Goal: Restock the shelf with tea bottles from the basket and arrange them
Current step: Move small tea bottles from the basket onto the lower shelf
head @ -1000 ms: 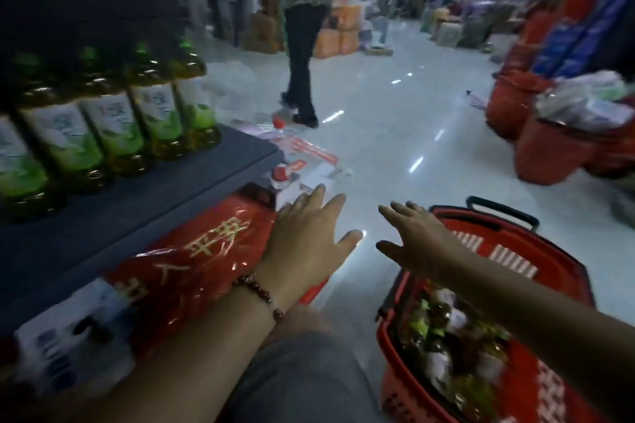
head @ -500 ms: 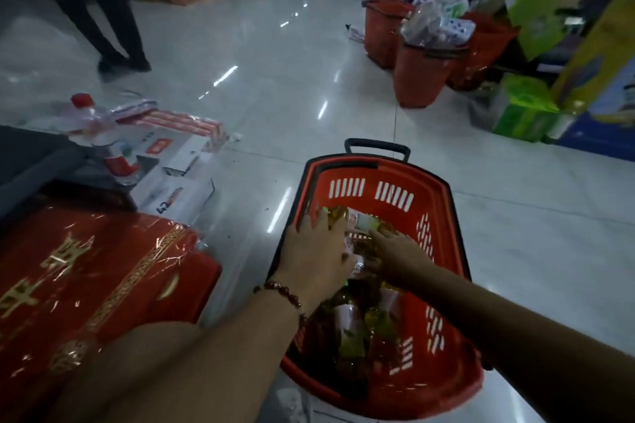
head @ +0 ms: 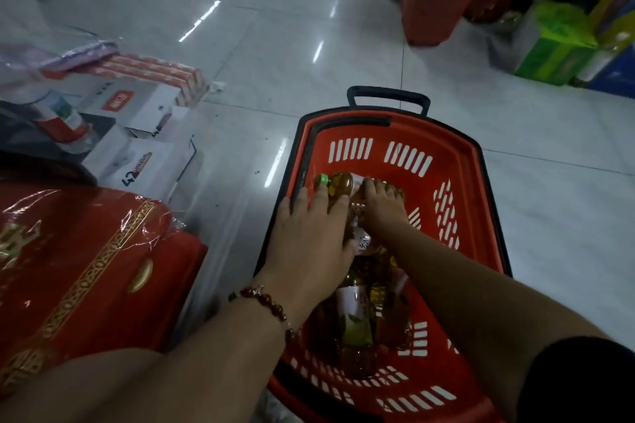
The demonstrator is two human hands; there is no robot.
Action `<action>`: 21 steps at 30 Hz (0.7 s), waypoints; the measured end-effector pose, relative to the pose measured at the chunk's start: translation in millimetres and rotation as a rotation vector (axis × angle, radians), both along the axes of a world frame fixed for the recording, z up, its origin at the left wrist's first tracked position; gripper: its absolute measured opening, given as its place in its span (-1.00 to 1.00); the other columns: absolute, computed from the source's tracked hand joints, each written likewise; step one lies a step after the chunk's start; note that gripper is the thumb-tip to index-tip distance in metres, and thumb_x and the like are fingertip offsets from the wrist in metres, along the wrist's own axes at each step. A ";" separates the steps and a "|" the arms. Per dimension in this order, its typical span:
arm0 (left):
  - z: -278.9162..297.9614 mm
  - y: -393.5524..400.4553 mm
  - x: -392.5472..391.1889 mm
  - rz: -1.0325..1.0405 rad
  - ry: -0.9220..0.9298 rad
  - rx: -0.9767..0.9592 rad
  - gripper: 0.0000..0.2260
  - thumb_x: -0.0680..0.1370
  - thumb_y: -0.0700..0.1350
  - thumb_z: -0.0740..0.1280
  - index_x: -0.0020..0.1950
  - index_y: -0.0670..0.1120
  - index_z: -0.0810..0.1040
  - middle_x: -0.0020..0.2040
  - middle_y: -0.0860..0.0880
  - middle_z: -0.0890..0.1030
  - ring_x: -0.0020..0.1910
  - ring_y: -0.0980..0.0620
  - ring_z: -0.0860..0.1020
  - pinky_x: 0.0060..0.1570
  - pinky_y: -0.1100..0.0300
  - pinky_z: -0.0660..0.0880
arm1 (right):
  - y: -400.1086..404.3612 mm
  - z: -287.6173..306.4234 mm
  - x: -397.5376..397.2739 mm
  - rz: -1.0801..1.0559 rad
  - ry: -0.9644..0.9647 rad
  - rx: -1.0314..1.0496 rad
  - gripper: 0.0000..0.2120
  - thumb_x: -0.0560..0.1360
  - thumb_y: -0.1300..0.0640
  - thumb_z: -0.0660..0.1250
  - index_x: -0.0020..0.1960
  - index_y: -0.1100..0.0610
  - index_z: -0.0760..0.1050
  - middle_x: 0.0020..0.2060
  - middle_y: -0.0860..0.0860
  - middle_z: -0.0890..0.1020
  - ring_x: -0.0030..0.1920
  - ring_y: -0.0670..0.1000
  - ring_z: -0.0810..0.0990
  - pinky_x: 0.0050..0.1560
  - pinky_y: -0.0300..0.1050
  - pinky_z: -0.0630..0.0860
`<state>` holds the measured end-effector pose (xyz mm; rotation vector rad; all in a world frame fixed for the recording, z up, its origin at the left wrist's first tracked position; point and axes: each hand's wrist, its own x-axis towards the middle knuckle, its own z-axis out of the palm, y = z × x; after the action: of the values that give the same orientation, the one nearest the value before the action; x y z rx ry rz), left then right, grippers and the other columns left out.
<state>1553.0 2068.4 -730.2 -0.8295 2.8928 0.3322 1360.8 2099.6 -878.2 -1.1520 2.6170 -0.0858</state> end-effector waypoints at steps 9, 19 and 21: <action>-5.8 -11.6 2.5 0.026 0.045 0.047 -0.41 0.64 0.16 0.19 0.61 0.05 0.07 0.62 -0.05 0.13 0.60 -0.12 0.06 0.55 -0.11 0.00 | -20.0 -23.9 -17.6 -0.121 0.120 -0.011 -0.32 0.48 -0.02 0.41 0.48 0.13 0.20 0.38 0.15 0.41 0.38 0.21 0.38 0.38 0.14 0.35; 7.9 -17.2 19.1 0.106 0.150 0.119 -0.48 0.64 0.13 0.22 0.56 0.03 0.21 0.47 0.02 0.36 0.45 0.01 0.32 0.42 0.04 0.28 | 11.3 27.4 4.5 -0.284 -0.587 -0.269 -0.79 0.50 0.09 0.43 0.06 0.15 0.49 -0.11 0.09 0.65 -0.11 0.06 0.67 0.00 0.04 0.64; 14.7 -13.2 23.0 0.125 0.189 0.159 -0.51 0.64 0.12 0.22 0.55 0.04 0.24 0.45 0.03 0.38 0.42 0.03 0.35 0.37 0.09 0.32 | 24.6 51.6 16.0 -0.278 -0.841 -0.326 -0.70 0.52 0.10 0.41 0.16 0.22 0.47 -0.05 0.14 0.66 -0.08 0.08 0.68 -0.06 -0.05 0.64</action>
<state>1576.0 2055.2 -715.5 -1.0030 2.9394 0.6792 1376.8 2124.2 -826.6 -0.6096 1.9978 -0.8731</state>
